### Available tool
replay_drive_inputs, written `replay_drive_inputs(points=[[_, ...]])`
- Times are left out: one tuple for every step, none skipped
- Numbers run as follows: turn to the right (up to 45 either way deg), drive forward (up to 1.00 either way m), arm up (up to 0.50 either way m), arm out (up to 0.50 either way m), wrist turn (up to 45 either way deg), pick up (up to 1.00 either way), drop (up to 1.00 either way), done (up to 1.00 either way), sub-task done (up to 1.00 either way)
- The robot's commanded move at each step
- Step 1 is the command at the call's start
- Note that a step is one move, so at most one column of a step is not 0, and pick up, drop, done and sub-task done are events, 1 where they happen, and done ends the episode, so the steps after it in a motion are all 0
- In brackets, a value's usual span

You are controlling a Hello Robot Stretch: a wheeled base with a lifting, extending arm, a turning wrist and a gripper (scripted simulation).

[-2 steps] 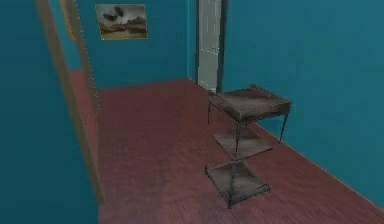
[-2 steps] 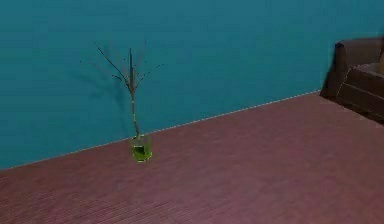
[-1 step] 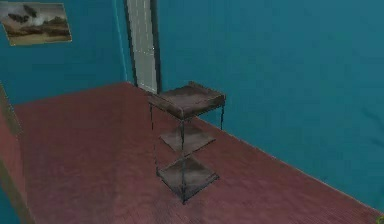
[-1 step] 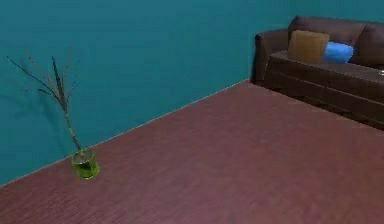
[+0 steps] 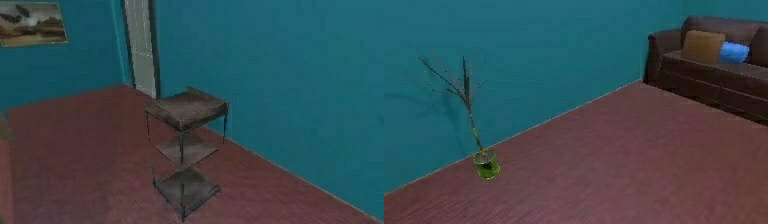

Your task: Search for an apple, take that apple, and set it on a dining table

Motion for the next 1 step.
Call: replay_drive_inputs(points=[[-39.0, 0.00, 0.00, 0.00, 0.0, 0.00, 0.00, 0.00, 0.00]])
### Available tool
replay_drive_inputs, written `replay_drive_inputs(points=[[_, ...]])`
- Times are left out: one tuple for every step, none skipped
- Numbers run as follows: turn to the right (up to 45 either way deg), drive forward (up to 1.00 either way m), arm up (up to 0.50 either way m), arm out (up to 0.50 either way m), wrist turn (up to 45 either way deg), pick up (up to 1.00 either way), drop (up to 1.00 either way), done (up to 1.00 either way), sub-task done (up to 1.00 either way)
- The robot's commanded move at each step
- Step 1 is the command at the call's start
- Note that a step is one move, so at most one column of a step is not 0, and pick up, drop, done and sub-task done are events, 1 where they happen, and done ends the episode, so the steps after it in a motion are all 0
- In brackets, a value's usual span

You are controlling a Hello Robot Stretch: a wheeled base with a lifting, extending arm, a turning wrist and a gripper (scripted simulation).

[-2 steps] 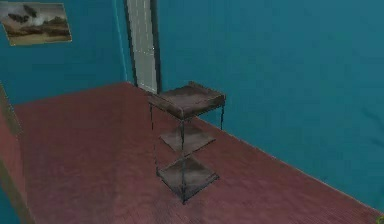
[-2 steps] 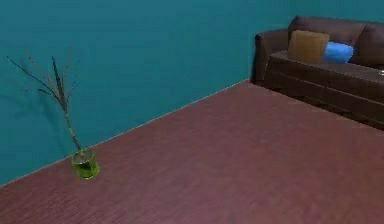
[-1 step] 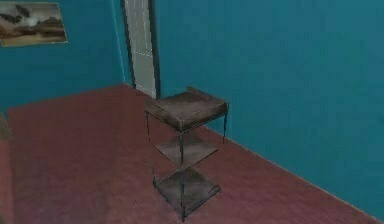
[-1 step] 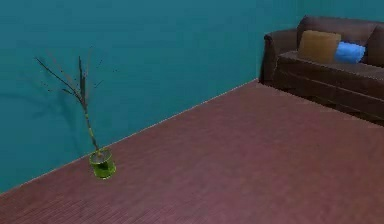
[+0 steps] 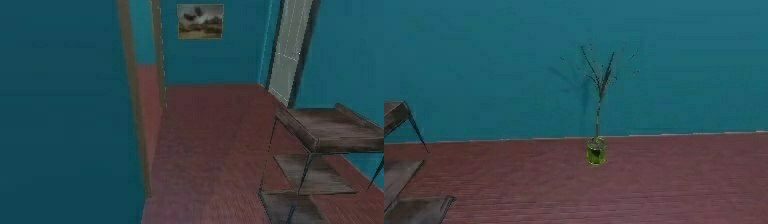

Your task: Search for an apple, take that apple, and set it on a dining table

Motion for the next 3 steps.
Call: replay_drive_inputs(points=[[0.0, 1.00, 0.00, 0.00, 0.0, 0.00, 0.00, 0.00, 0.00], [-6.0, 0.00, 0.00, 0.00, 0.0, 0.00, 0.00, 0.00, 0.00], [0.0, 0.50, 0.00, 0.00, 0.0, 0.00, 0.00, 0.00, 0.00]])
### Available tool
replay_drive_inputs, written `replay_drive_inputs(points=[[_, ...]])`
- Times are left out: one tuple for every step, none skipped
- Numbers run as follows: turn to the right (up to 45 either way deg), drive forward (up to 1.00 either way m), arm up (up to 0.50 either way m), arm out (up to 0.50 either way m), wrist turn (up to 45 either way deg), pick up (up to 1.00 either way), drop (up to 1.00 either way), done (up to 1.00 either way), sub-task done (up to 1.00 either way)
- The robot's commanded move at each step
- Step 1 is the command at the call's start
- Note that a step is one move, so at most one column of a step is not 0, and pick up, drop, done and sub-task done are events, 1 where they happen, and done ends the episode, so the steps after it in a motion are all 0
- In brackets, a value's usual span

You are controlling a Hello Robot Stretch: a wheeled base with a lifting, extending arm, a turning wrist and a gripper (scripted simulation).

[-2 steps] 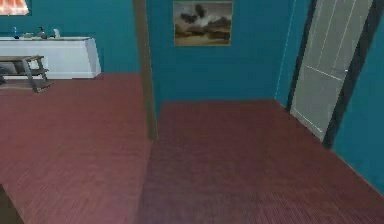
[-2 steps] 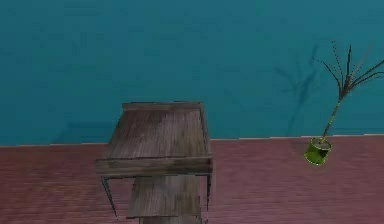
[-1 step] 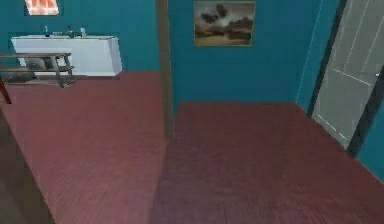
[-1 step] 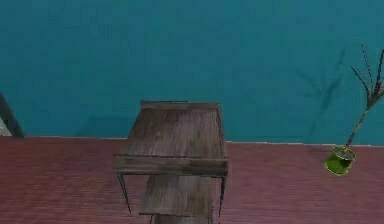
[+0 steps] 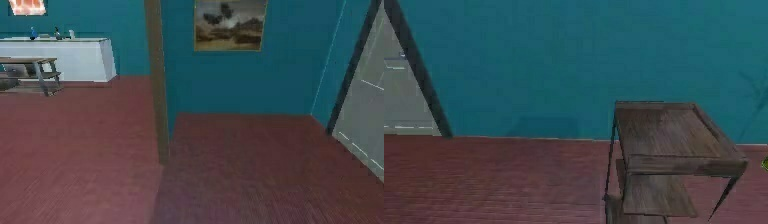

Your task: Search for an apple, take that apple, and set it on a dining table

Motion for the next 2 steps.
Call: replay_drive_inputs(points=[[-27.0, 0.00, 0.00, 0.00, 0.0, 0.00, 0.00, 0.00, 0.00], [0.0, 1.00, 0.00, 0.00, 0.0, 0.00, 0.00, 0.00, 0.00]])
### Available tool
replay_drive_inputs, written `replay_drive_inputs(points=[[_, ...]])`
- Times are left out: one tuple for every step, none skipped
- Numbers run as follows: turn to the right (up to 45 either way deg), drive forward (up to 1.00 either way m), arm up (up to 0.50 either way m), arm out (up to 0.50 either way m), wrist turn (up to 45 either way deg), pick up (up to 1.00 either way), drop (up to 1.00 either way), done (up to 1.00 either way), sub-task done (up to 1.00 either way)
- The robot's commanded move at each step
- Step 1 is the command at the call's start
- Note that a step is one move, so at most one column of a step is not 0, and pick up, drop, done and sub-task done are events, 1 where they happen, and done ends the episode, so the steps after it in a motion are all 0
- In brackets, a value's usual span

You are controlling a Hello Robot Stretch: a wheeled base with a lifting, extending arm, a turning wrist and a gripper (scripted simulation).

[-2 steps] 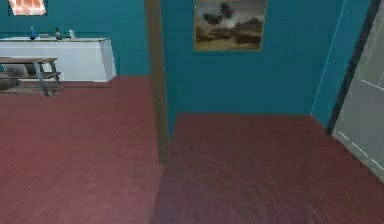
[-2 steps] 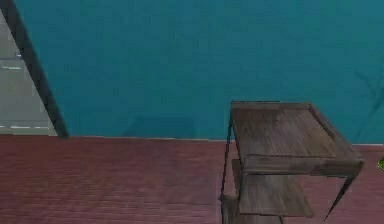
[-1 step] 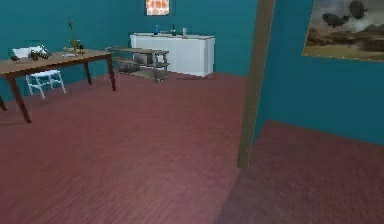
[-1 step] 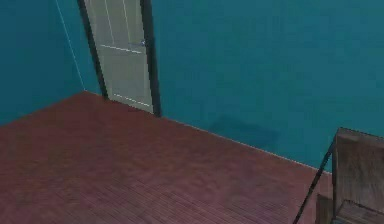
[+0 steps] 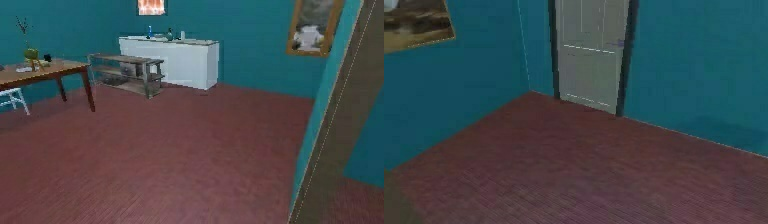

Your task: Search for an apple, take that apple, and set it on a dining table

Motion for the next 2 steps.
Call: replay_drive_inputs(points=[[0.0, 1.00, 0.00, 0.00, 0.0, 0.00, 0.00, 0.00, 0.00], [0.0, 1.00, 0.00, 0.00, 0.0, 0.00, 0.00, 0.00, 0.00]])
